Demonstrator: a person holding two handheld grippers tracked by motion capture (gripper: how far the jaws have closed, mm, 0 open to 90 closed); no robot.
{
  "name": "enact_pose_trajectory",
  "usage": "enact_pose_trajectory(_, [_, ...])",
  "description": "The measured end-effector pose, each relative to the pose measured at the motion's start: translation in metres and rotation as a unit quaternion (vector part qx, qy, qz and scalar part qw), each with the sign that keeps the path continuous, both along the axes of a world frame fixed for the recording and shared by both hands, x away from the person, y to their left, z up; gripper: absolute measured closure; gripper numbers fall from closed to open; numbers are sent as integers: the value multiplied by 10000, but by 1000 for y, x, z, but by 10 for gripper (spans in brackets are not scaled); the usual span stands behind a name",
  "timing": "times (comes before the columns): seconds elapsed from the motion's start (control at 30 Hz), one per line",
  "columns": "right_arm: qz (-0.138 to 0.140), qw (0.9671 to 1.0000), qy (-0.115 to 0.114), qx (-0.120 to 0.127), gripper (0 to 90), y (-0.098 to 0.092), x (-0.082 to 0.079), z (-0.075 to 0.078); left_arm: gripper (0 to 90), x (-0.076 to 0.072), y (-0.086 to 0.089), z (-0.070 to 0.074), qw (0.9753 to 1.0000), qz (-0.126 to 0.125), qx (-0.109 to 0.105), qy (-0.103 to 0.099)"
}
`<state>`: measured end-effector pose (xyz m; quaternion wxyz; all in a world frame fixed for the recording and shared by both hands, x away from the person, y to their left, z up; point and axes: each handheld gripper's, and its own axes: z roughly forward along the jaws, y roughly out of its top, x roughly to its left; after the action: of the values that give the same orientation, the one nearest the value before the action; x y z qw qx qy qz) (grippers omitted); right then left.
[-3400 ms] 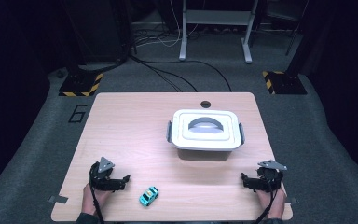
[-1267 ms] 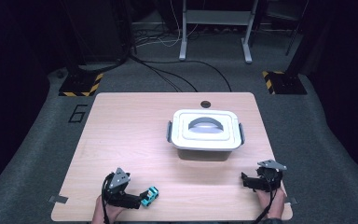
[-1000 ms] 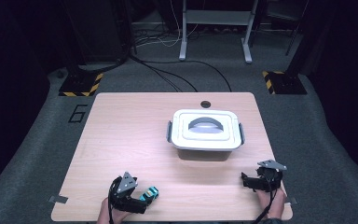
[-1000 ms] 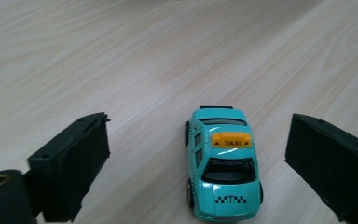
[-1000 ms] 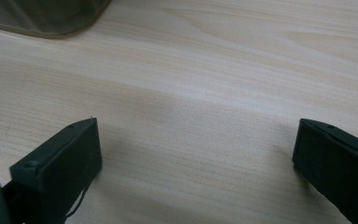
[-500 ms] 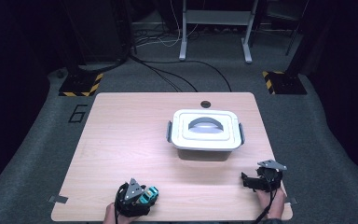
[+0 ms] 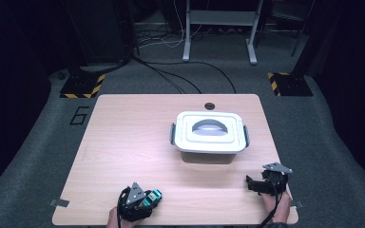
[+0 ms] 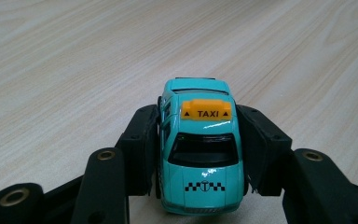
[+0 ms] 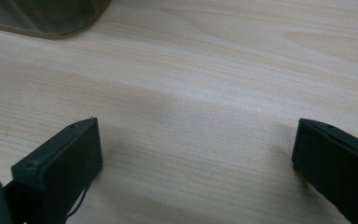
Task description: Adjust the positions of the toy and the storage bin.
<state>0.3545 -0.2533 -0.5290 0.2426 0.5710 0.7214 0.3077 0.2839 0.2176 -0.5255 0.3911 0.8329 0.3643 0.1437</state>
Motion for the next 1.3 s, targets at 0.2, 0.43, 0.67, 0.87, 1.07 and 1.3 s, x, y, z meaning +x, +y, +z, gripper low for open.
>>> enact_pose_trajectory(0.2, [-3, 10000, -2, -1, 10, 0, 0, 0, 525, -2, 0, -1, 9999, 74, -73, -54])
enact_pose_trajectory(0.43, [-2, 10000, -3, -1, 10, 0, 0, 0, 526, -1, 2, 0, 10000, 18, -10, -92])
enact_pose_trajectory(0.67, [-4, 10000, -4, -1, 11, 0, 0, 0, 527, 1, 8, 6, 9998, 119, -71, -147])
enact_pose_trajectory(0.87, [-5, 10000, -3, 0, 11, 0, 0, 0, 526, 6, 15, 13, 9996, 188, -57, -196])
enact_pose_trajectory(1.07, [-3, 10000, -3, 0, 11, 0, 0, 0, 527, 9, 23, 20, 9991, 295, -85, -289])
enact_pose_trajectory(1.3, [-4, 10000, -3, 1, 11, 0, 0, 0, 527, 14, 36, 25, 9980, 513, -105, -359])
